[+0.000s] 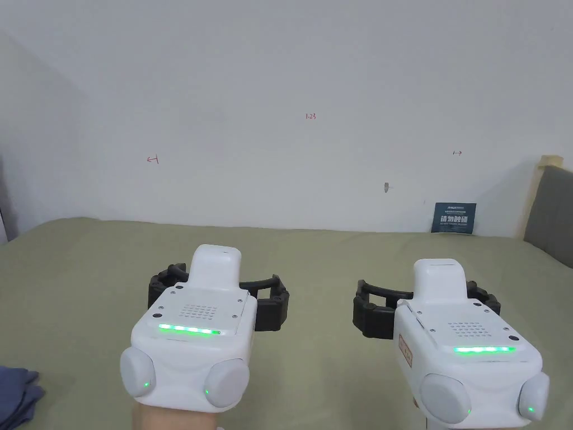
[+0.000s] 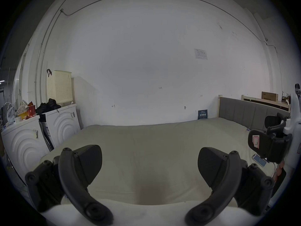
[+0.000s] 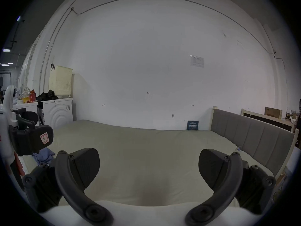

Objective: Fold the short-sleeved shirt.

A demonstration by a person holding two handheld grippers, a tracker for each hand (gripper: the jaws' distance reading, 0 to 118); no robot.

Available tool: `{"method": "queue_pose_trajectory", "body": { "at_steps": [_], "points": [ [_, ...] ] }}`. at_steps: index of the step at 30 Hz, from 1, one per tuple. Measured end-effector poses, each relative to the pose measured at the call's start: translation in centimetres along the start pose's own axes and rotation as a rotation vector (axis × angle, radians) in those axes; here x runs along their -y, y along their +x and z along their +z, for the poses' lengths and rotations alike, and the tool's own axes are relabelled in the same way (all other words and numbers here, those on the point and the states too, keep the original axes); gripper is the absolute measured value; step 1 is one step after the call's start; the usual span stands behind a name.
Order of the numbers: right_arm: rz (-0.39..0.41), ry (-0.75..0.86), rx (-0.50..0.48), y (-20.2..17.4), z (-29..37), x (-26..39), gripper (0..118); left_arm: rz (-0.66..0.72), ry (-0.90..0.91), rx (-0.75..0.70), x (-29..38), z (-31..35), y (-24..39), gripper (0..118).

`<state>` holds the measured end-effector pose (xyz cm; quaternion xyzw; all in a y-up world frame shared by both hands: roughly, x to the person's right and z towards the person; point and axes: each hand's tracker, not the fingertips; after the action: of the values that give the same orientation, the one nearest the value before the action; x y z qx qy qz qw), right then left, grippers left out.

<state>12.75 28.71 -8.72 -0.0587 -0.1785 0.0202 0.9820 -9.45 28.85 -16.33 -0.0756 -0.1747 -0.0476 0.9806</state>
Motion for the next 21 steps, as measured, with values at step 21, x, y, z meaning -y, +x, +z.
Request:
{"method": "queue_pose_trajectory", "body": {
  "at_steps": [21],
  "points": [
    [-0.049,-0.125,0.014,0.6,-0.9,-1.0,118,0.029,-0.024,0.006,-0.7,0.3,-0.8,118]
  ]
}}
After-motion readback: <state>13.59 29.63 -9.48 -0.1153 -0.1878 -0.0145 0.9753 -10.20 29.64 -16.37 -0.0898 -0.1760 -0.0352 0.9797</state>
